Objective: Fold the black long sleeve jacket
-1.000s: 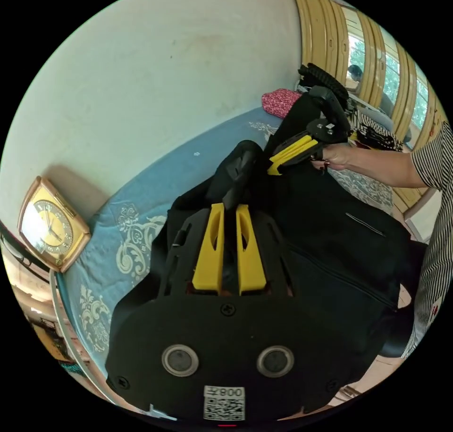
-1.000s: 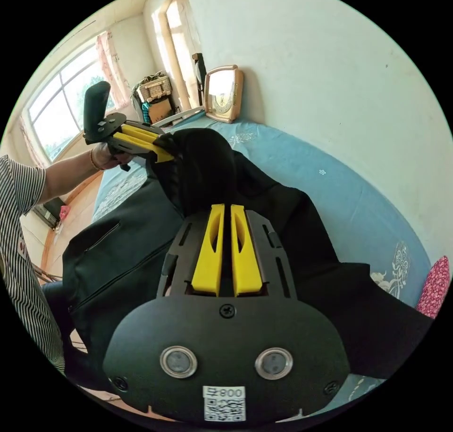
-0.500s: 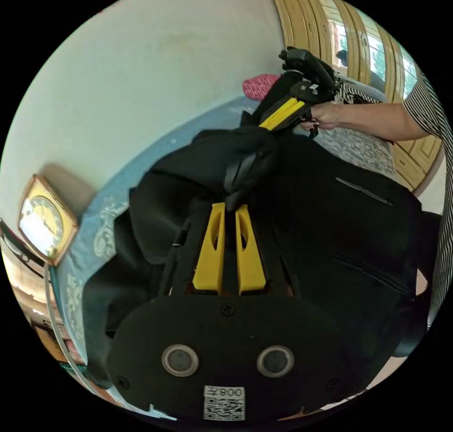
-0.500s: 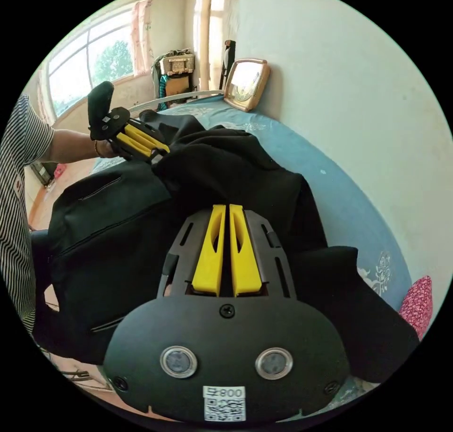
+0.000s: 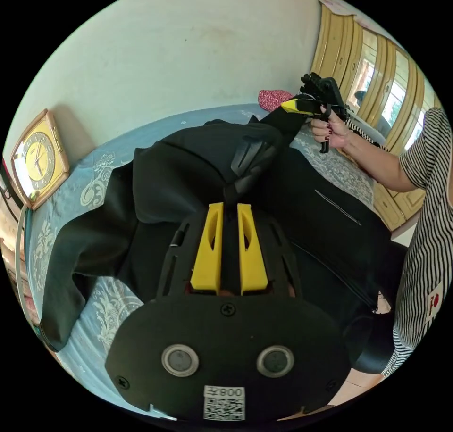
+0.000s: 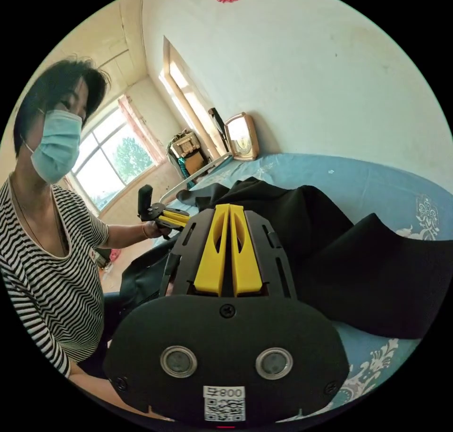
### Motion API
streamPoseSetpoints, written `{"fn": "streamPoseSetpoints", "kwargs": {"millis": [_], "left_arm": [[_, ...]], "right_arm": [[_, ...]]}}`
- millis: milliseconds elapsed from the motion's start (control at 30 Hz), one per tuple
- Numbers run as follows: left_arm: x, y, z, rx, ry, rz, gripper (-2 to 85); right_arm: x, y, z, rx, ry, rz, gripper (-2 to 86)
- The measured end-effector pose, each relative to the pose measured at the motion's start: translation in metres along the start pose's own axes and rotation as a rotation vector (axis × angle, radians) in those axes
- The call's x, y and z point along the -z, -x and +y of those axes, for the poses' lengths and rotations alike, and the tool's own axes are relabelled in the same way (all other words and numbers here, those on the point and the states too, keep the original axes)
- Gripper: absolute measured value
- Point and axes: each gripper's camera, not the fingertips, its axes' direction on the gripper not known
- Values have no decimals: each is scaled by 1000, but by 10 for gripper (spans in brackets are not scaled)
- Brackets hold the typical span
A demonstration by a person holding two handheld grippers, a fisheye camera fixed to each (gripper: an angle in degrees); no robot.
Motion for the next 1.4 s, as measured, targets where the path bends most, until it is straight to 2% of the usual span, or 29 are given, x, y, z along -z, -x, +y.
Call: {"fn": "streamPoseSetpoints", "kwargs": {"millis": [100,233,333,400,600,767,933,1033,1067,1200,1300,1400], "left_arm": [[4,17,-1,56,-71,47,28],[-8,42,-8,113,-137,104,18],[-48,55,-7,142,52,-60,9],[-73,65,2,162,151,-92,7],[-55,80,3,230,50,-35,14],[-33,115,2,352,-121,-78,66],[-63,157,5,514,-66,-15,82],[-80,158,0,514,-13,-33,62],[-82,156,-4,490,-2,-67,52],[-81,154,-13,463,-5,-130,36],[-89,152,-12,447,35,-134,31],[-85,149,-6,469,1,-104,27]], "right_arm": [[-42,15,-27,81,107,-23,1],[-121,11,-32,133,395,5,0],[-160,-4,-4,109,559,59,1],[-178,-11,16,102,642,132,1],[-163,-27,15,-10,517,136,8],[-118,-42,-15,-43,266,458,50],[-145,-77,-20,-105,340,509,61],[-174,-99,-17,-140,453,497,16],[-181,-104,-19,-124,471,550,9],[-176,-125,-39,-100,441,680,1],[-173,-144,-45,-124,436,573,5],[-152,-138,-34,-133,321,424,21]]}}
